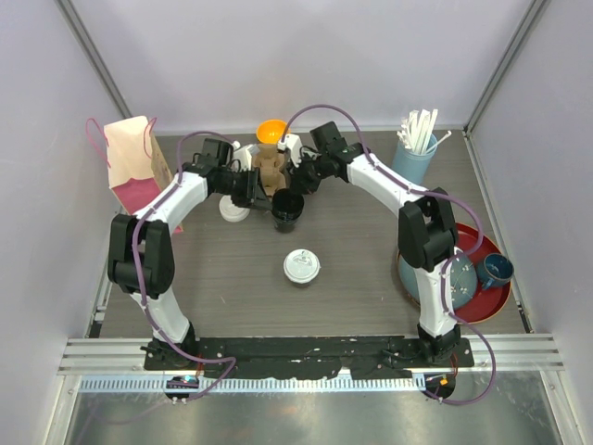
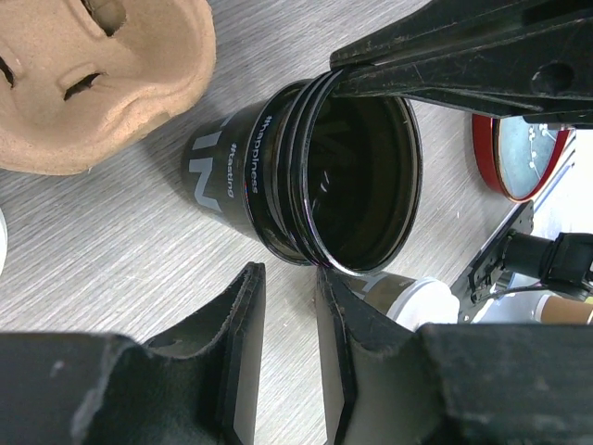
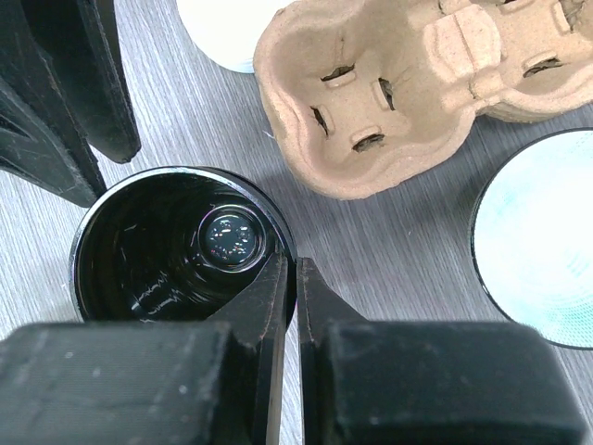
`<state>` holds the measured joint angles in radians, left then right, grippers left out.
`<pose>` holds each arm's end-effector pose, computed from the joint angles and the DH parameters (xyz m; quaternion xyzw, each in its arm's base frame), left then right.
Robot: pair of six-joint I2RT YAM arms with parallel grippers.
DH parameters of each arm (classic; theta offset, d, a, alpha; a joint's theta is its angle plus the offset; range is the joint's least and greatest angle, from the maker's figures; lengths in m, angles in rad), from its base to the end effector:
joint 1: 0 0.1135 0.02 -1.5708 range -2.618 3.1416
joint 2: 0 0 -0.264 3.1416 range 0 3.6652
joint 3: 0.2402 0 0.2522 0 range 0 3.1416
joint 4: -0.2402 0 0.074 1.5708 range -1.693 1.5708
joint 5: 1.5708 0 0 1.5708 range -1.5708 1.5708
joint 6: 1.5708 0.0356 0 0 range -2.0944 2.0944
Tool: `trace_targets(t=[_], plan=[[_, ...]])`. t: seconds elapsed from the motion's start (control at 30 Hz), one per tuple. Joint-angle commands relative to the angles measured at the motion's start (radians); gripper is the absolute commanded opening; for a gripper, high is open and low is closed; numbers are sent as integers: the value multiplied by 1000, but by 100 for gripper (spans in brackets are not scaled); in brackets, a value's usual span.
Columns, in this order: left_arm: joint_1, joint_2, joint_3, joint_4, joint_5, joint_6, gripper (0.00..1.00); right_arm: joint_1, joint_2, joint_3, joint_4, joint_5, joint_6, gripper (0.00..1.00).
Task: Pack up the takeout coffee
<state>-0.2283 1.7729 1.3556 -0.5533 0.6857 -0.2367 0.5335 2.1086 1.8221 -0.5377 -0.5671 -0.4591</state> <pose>0.3637 -0.1076 0.2439 0.0956 0.9001 -0.3767 0.1969 0.4017 0.2595 0.2522 -0.5154 0.7375 0.2733 0.3402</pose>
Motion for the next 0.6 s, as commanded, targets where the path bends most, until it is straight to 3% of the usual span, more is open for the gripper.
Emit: trace_targets(t=[0.0,0.1,0.23,0.37,0.57], plan=[[4,-44,22,23,26,-3,32,3,-99,-3,54,15,36,3],[1,-81,28,20,-21,23,33,8,-114,-26,74,58,56,4],[-17,-112,54,20,-142,76,43,39,-130,-50,84,154,51,4],[-32,-107,112,10,-189,120,47,46,-133,-47,85,156,76,4],[-83,-40,165,-22,-230,172,45,51,-139,-56,96,171,99,3]])
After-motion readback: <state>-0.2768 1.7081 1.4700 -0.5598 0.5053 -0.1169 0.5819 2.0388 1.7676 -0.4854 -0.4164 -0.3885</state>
